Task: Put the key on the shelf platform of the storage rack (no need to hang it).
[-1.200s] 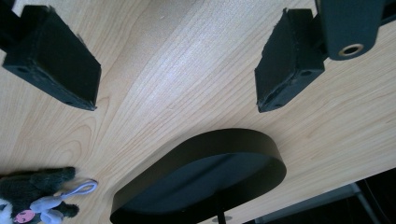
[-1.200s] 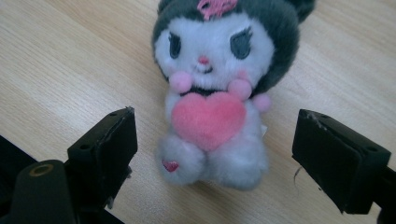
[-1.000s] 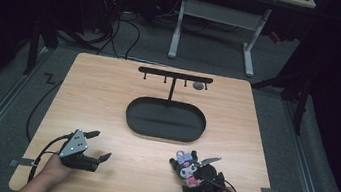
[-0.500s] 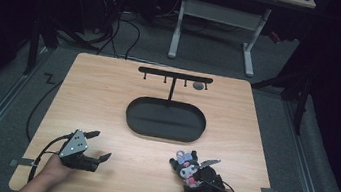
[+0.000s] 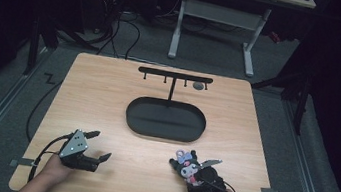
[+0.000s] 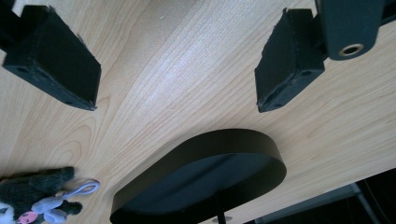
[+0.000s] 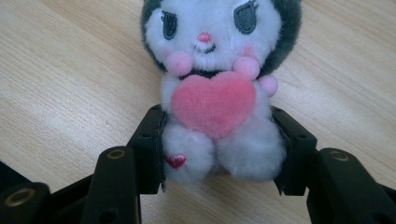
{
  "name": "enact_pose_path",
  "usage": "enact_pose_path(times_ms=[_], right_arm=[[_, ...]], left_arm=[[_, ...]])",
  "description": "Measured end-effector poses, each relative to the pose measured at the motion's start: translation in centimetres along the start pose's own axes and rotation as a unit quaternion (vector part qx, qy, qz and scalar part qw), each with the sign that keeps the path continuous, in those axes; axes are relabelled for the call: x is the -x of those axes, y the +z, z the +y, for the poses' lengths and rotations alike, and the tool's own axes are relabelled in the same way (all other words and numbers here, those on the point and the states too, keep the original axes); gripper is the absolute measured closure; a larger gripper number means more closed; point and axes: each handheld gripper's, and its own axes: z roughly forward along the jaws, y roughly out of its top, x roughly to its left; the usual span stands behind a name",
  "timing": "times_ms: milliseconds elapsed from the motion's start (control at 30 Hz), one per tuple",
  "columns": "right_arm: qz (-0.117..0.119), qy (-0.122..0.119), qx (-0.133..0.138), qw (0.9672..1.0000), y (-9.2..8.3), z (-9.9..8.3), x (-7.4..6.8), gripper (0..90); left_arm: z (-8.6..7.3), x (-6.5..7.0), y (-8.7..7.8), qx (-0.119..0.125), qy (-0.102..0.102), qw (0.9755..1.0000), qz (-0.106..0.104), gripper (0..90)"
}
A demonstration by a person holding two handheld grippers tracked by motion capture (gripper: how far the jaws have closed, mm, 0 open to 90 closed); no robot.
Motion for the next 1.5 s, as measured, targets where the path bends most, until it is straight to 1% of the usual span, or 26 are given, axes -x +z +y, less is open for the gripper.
enact_pose_path(times_ms=[100,300,500,633,667,833,1033,1133,1233,1400,1500], right_arm=[[-0.001,-0.001,0.009,1.0,-0.4,0.2,0.0,47.0],[-0.003,-0.004,0.015,0.9999,-0.9,0.7,0.1,47.1],[-0.006,0.001,0.027,0.9996,-1.7,1.2,0.5,47.2],[-0.007,0.0,0.031,0.9995,-1.8,1.4,0.7,47.2],[-0.006,0.004,0.032,0.9995,-1.9,1.6,0.8,47.2],[-0.007,0.007,0.037,0.9993,-2.1,1.9,1.0,47.2],[-0.01,0.007,0.041,0.9991,-2.1,2.8,1.1,47.3],[-0.01,0.003,0.047,0.9988,-2.2,3.6,1.3,47.3],[-0.012,0.005,0.047,0.9988,-2.1,3.9,1.3,47.3],[-0.015,0.011,0.053,0.9984,-2.0,5.0,1.9,47.4],[-0.019,0.009,0.054,0.9983,-2.1,5.4,2.2,47.5]], left_arm=[[0.0,0.0,0.0,0.0,0.0,1.0,0.0,15.4],[0.0,0.0,0.0,0.0,0.0,1.0,0.0,15.4],[0.0,0.0,0.0,0.0,0.0,1.0,0.0,15.4],[0.0,0.0,0.0,0.0,0.0,1.0,0.0,15.4],[0.0,0.0,0.0,0.0,0.0,1.0,0.0,15.4],[0.0,0.0,0.0,0.0,0.0,1.0,0.0,15.4],[0.0,0.0,0.0,-0.001,0.0,1.0,0.0,15.4],[0.0,0.0,0.0,-0.001,0.0,1.0,-0.001,15.4],[0.0,0.0,0.0,-0.001,0.0,1.0,-0.001,15.4],[0.0,0.0,0.0,0.001,-0.002,1.0,-0.001,15.4],[0.0,0.0,0.0,0.002,-0.002,1.0,-0.001,15.4]])
